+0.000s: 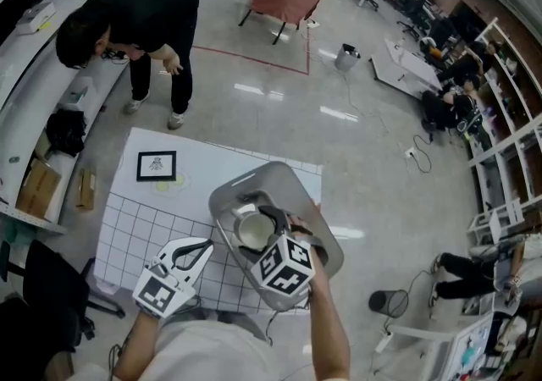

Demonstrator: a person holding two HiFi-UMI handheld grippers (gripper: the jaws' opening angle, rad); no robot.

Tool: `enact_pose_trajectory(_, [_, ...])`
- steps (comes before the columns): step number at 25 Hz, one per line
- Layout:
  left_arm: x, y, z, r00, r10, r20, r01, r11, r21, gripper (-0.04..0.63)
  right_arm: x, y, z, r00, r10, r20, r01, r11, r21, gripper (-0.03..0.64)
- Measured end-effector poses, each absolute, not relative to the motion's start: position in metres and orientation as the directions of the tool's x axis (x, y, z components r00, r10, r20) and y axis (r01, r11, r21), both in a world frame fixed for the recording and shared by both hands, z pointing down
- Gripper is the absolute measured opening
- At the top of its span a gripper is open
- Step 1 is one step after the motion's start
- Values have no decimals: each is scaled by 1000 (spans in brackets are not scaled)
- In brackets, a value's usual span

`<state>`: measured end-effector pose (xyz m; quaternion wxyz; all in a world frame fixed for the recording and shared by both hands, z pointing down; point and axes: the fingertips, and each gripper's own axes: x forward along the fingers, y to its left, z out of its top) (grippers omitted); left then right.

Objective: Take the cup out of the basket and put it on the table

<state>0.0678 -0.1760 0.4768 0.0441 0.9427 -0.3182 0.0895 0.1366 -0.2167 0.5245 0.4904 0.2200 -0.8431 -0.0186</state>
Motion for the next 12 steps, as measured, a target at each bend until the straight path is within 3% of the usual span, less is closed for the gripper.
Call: enact_pose_trajectory(12, [22,-164,477,746,-640,186,-656,-753,40,9,97,-206,479,-449,-423,787,-330,897,294,411])
